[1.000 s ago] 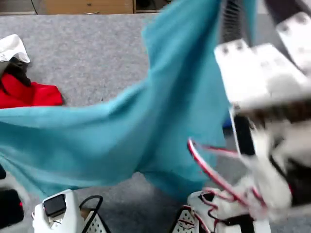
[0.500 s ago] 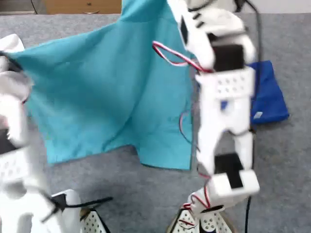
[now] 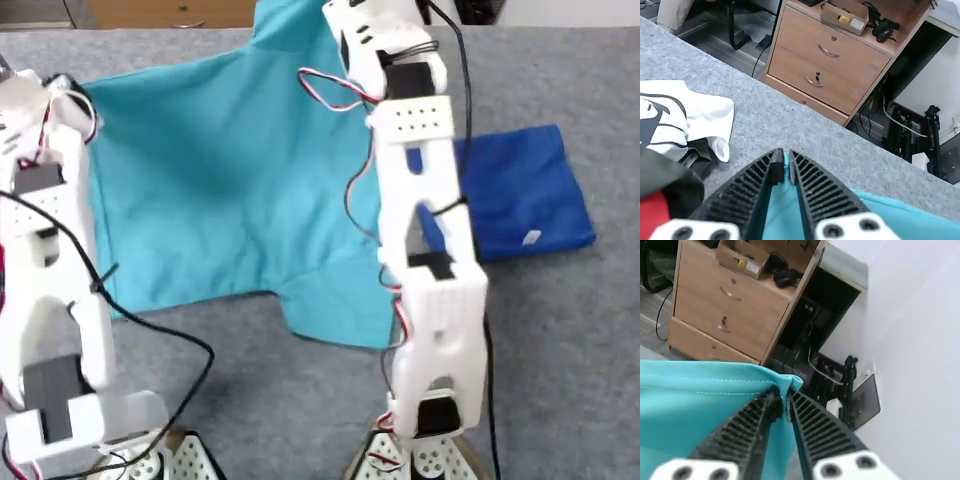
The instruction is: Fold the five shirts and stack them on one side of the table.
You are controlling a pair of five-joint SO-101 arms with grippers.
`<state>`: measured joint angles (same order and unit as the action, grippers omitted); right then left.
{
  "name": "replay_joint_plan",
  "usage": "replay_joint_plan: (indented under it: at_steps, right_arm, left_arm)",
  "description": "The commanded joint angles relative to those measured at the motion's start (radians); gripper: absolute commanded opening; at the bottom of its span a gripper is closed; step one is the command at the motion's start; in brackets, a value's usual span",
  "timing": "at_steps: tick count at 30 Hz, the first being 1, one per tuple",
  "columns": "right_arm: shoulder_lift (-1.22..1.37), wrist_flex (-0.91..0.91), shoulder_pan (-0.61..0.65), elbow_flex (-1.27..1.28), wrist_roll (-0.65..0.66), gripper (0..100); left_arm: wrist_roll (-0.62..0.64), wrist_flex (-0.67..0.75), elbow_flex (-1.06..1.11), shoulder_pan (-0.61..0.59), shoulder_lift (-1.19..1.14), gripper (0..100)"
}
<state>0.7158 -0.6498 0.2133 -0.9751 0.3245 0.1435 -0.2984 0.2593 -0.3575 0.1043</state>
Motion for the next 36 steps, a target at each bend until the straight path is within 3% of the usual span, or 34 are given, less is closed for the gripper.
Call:
replay_joint_plan:
  at_steps: [1,6,10,17,25,36]
  right_arm:
    - [0.064,-0.074,-0.035,-0.15,-0.011,0.3]
    - [0.124,-0.342,-0.065,-0.315,0.017,0.4]
    - [0.131,-0.585,-0.065,-0.438,0.149,0.4]
    - [0.13,-0.873,-0.058,-0.503,0.23,0.3]
    - [0.131,-1.132,-0.022,-0.639,0.252,0.2]
    - [0.087,-1.143,0.004,-0.552,0.23,0.2]
  left_arm:
    - [-0.014,-0.058,-0.123,-0.003,-0.012,2]
    - [-0.015,-0.144,-0.124,-0.009,-0.007,2]
    - [-0.017,-0.29,-0.138,-0.003,0.005,2]
    - [-0.106,-0.58,-0.103,0.052,0.12,2]
    - [-0.107,-0.614,0.161,0.078,0.245,2]
    - [-0.109,-0.6,0.373,-0.014,0.369,2]
